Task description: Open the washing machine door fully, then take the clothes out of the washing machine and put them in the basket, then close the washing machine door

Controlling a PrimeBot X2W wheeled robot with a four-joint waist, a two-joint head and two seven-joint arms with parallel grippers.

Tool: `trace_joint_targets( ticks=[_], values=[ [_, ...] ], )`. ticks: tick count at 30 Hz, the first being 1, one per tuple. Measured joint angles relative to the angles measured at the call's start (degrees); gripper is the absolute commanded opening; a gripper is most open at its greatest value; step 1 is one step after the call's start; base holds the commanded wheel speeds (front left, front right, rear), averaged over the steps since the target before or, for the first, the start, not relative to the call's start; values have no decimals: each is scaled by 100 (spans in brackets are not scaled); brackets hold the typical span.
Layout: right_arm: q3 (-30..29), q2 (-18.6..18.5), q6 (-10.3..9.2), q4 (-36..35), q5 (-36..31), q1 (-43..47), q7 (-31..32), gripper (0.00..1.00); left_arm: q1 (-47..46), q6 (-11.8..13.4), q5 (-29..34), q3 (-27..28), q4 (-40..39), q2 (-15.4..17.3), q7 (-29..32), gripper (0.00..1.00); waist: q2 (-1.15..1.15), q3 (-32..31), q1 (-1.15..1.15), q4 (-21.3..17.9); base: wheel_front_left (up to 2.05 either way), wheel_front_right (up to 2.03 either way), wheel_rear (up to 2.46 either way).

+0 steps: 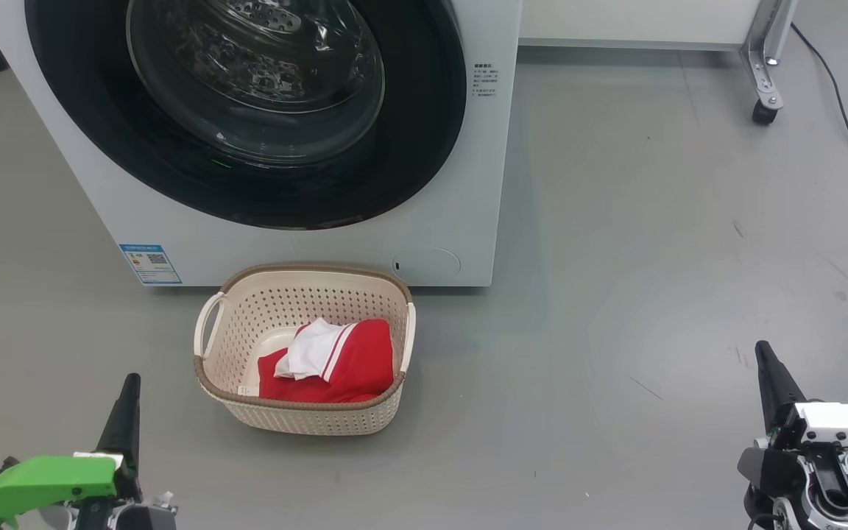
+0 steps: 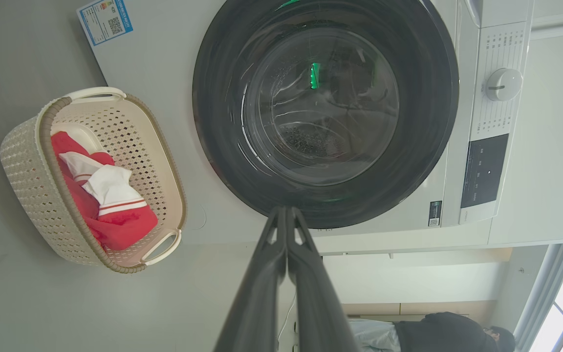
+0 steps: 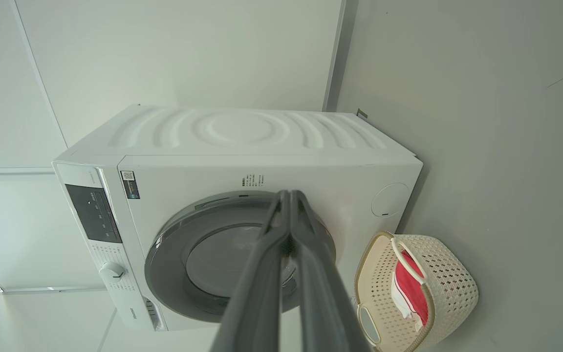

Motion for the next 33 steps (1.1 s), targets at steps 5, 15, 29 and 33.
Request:
trace_joint_targets(
  ticks=[5, 15, 29, 33],
  values=[
    [-1, 0, 0, 0, 0, 0, 41, 0, -1, 0, 0, 1, 1, 0, 0, 0, 0, 0, 0, 0, 0, 0, 0],
    [-4, 0, 1, 0, 0, 0, 41, 0, -1, 0, 0, 7, 3, 0, 0, 0, 0, 0, 0, 0, 0, 0, 0],
    [-11, 2, 0, -2, 0, -1, 42, 0, -1, 0, 0, 15, 1, 0, 1, 0, 0, 1, 0, 0, 0, 0, 0],
    [-12, 2, 1, -2, 0, -1, 42, 0, -1, 0, 0, 19, 1, 0, 1, 0, 0, 1, 0, 0, 0, 0, 0]
  ],
)
